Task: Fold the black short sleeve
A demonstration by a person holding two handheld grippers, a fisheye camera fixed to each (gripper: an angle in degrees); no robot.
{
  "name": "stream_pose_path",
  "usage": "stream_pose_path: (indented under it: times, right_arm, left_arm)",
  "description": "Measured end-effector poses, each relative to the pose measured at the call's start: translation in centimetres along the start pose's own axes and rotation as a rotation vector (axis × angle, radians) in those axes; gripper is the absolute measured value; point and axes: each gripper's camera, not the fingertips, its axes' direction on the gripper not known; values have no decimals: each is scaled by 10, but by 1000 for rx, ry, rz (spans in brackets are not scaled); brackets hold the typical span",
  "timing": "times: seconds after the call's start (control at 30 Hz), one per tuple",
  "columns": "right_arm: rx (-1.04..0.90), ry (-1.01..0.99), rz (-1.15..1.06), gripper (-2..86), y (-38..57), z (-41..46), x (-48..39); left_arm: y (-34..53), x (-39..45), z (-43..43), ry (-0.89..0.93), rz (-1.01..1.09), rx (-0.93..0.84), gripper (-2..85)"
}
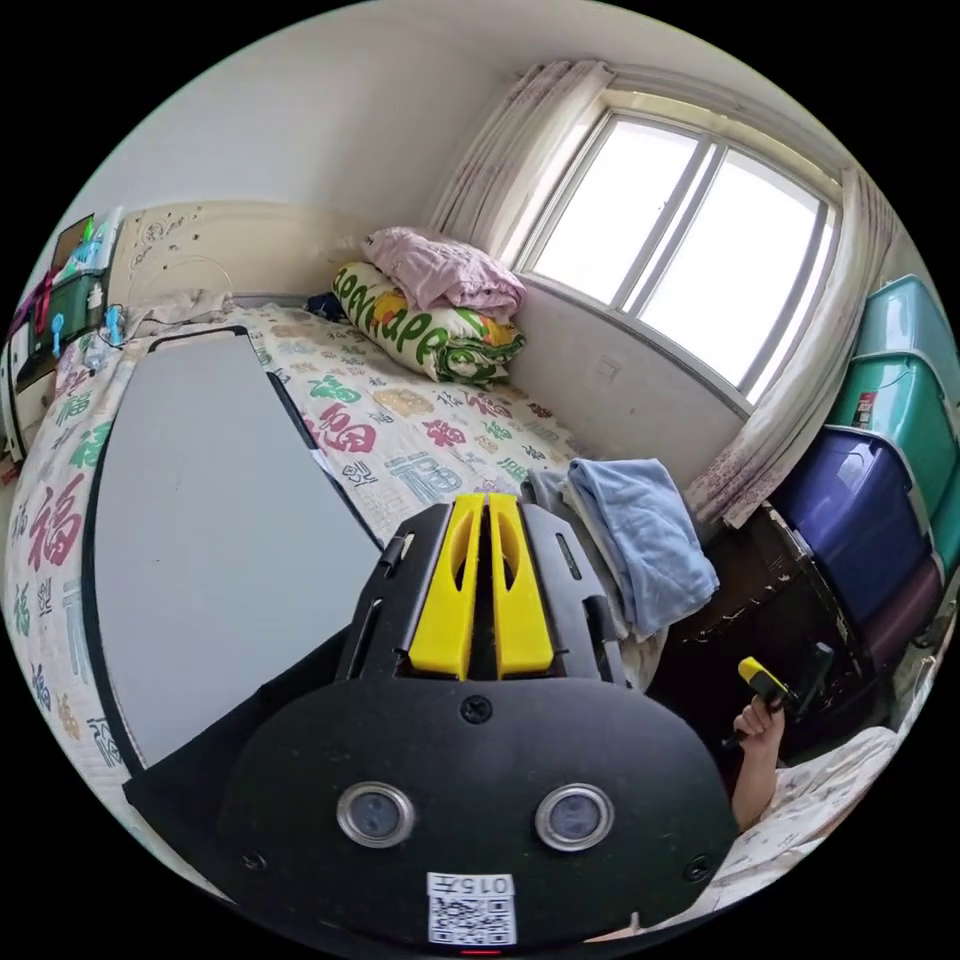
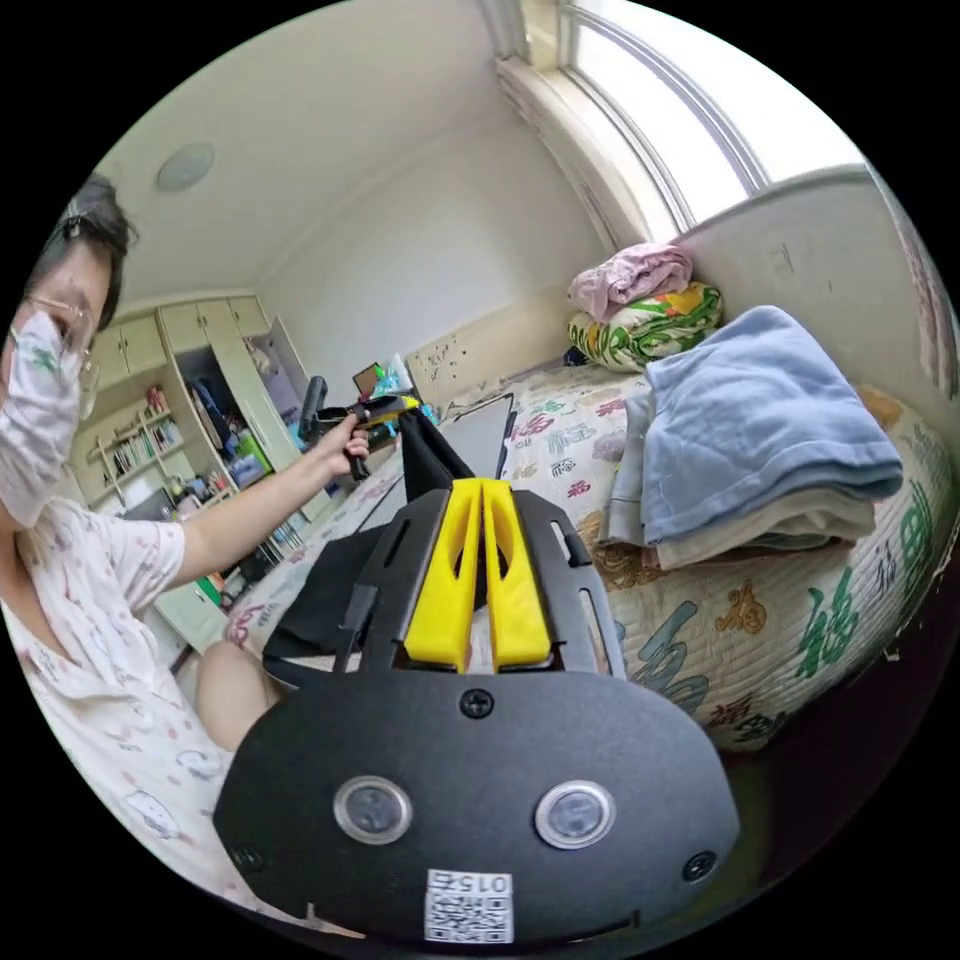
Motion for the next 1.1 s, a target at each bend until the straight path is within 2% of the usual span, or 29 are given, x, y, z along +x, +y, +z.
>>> stream_pose_path:
  times: [0.07,0.13,0.2,0.3,0.37,0.53,0.6,0.7,0.83,0.93,1.0,1.1]
  right_arm:
    - [-58,20,-34,20,9,35,1]
    - [-157,0,-63,106,19,84,10]
    - [-263,-37,34,134,30,151,49]
    - [-404,-102,265,124,29,215,120]
    - [-396,-170,309,131,27,239,148]
    - [-505,-149,228,124,17,303,170]
    - [-547,-122,198,94,21,327,180]
    - [-509,-132,261,43,27,324,206]
    - [-424,-176,212,22,32,287,199]
    - [-333,-304,94,15,32,239,160]
    - [-326,-425,-49,12,36,215,110]
    - [-362,-602,-193,10,67,225,38]
  left_arm:
    - [11,-13,-20,45,-21,3,3]
    - [21,-21,-37,69,-34,0,2]
    - [31,-26,-57,55,-37,-2,3]
    - [39,-31,-76,41,-58,-16,3]
    - [41,-31,-82,26,-62,-31,3]
    - [31,-23,-93,19,-71,-48,3]
    - [20,-15,-98,21,-68,-53,3]
    - [3,-2,-108,29,-63,-53,3]
    - [-14,10,-131,52,-72,-34,3]
    - [-20,16,-169,61,-48,3,3]
    - [-15,16,-213,-7,-3,20,2]
    - [8,-6,-275,-86,-59,85,1]
